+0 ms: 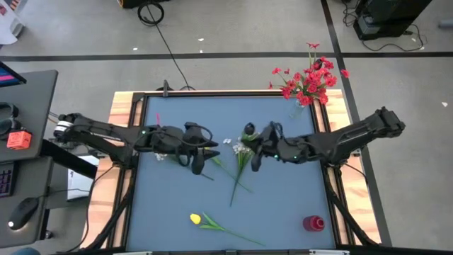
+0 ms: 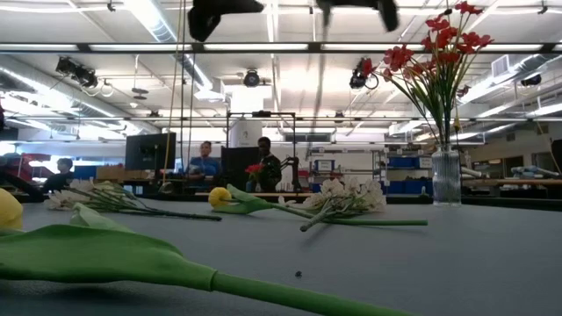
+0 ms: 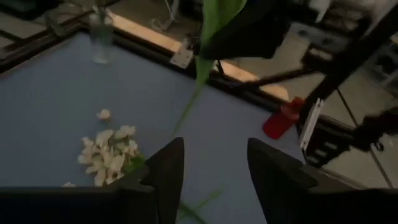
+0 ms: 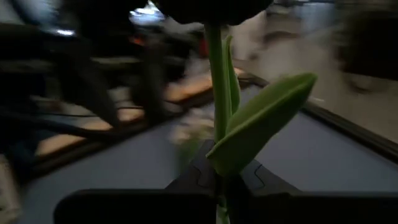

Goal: Sort flowers into vase by color
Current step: Put the black flower into the transparent vase

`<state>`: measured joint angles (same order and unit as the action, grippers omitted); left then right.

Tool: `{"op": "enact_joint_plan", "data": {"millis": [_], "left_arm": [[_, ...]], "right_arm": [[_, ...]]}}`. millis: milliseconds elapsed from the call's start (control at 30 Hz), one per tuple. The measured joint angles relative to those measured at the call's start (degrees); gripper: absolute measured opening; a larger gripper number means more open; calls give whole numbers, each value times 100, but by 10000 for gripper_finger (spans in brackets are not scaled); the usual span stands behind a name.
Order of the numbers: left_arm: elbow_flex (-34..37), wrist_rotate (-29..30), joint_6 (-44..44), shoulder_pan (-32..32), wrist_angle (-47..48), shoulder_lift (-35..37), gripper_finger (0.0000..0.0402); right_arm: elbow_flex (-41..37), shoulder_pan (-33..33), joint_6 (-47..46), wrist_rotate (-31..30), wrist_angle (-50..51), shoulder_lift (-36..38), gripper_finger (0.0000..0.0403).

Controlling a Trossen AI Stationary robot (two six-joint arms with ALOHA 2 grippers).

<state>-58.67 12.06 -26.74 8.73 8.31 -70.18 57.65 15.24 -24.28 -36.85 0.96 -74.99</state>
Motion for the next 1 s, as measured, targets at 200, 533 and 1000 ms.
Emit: {"op": "enact_joint_plan", "data": {"millis": [200, 533, 1000], "left_arm": [[-1, 814, -137, 255, 728, 135, 183], [2, 1350, -661, 668, 760, 96, 176], [2, 1525, -1365, 888, 1086, 125, 176]], "right_arm": [[-239, 438, -869, -1473, 1638, 841, 14], [-378, 918, -1658, -2746, 4116, 2376, 14], [-378, 194, -993, -3525, 5584, 3700, 14]]}}
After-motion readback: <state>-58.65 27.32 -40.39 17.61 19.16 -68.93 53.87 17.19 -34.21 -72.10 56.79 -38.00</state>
